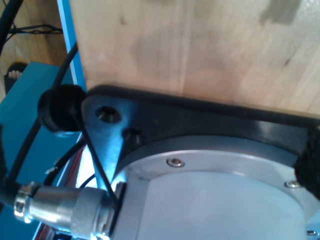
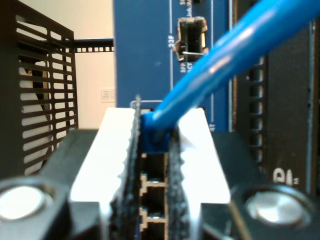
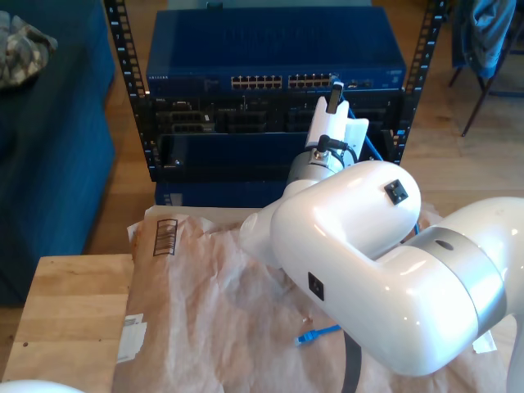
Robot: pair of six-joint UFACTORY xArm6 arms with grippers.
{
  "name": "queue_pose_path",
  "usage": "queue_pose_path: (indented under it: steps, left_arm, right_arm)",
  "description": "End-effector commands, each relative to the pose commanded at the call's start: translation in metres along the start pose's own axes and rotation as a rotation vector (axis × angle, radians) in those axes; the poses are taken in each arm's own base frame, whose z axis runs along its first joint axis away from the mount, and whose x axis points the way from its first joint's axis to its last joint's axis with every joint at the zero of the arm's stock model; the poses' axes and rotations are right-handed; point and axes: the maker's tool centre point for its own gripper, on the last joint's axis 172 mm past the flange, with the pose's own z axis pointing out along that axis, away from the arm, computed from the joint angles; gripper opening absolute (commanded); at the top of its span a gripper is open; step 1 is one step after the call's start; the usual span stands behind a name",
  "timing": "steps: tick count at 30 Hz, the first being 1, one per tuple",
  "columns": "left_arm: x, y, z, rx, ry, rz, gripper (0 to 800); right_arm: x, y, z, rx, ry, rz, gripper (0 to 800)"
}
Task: Grab the cable and plug it in
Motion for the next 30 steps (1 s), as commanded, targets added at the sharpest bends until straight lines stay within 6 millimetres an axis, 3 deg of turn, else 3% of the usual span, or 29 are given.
queue_pose_path:
  steps: [11,19,24,27,30]
  left_arm:
    - [0.000,0.000,0.000,0.000,-0.002,0.000,800]
    - [0.000,0.000,0.000,0.000,-0.002,0.000,800]
    - [0.000,0.000,0.000,0.000,-0.002,0.000,800]
    - [0.000,0.000,0.000,0.000,0.000,0.000,800]
    - [0.000,0.000,0.000,0.000,0.000,0.000,800]
  right_arm:
    - [-0.003,-0.002,0.002,0.006,-0.003,0.006,0]
    - [-0.007,0.009,0.005,-0.028,-0.016,0.005,0]
    - [-0.014,-0.003,0.010,-0.006,-0.023,0.028,1]
    - [-0.013,0.001,0.010,-0.015,-0.026,0.021,178]
    - [-0.010,0.008,0.001,-0.040,-0.034,-0.001,270]
